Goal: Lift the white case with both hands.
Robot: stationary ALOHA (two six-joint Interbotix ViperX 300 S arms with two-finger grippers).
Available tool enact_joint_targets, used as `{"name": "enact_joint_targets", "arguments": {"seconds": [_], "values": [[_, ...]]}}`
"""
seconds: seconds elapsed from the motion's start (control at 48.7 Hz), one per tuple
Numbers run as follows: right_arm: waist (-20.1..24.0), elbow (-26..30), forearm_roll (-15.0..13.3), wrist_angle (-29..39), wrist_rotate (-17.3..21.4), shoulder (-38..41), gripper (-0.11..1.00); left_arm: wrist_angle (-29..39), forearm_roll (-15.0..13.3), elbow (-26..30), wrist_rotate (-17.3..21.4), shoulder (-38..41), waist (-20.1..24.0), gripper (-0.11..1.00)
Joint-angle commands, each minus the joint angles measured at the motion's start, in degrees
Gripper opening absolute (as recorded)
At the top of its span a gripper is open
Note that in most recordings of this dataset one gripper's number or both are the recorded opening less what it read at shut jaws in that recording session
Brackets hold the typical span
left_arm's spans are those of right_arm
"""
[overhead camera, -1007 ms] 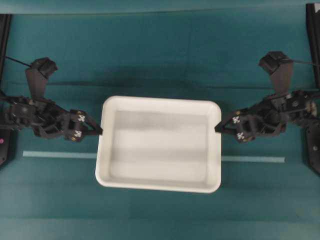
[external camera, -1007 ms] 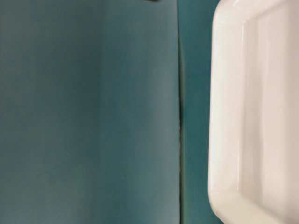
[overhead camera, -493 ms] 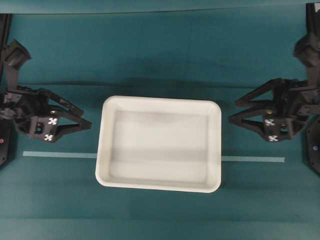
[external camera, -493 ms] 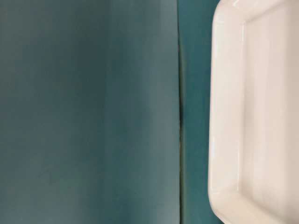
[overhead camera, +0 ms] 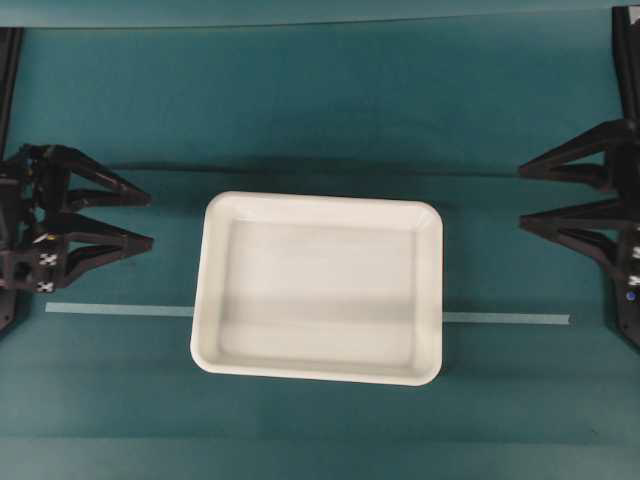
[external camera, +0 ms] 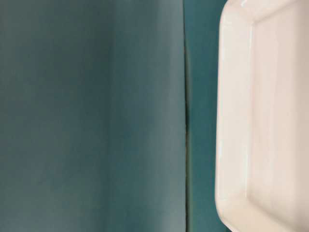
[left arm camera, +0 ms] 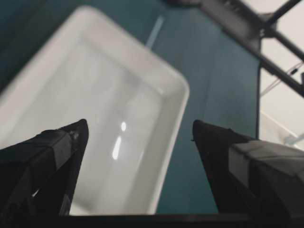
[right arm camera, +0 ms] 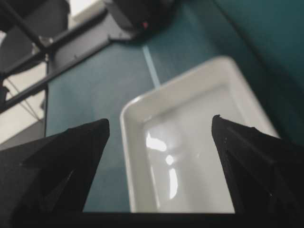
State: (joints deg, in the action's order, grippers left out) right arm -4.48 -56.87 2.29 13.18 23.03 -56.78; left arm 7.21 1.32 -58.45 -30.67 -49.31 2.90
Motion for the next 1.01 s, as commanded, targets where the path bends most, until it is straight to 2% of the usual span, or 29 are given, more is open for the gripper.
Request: {"name": "enact_joint_targets", "arguments": {"seconds": [0.0, 0.185, 0.288, 0.678, 0.986], "values": [[-0.1, 1.0, -0.2, -0.3, -2.4, -0.8, 0.92, -1.3, 0.2, 1.4, 3.3, -0.4, -0.1, 0.94], [-0.1, 1.2, -0.1, -0.3, -7.4, -2.9, 0.92, -1.7, 0.2, 1.4, 12.3, -4.0, -0.1, 0.94], [-0.1, 1.5, -0.1, -0.3, -8.4, -4.0, 0.92, -1.7, 0.2, 1.5, 15.0, -6.1, -0.1, 0.94], [-0.1, 2.4, -0.2, -0.3, -8.9, -6.8, 0.92, -1.8, 0.2, 1.9, 16.2, -9.3, -0.4, 0.92], [-0.1, 2.5, -0.2, -0.8, -9.0, -7.3, 0.92, -6.0, 0.2, 1.7, 16.3, -9.1, -1.4, 0.92]]}}
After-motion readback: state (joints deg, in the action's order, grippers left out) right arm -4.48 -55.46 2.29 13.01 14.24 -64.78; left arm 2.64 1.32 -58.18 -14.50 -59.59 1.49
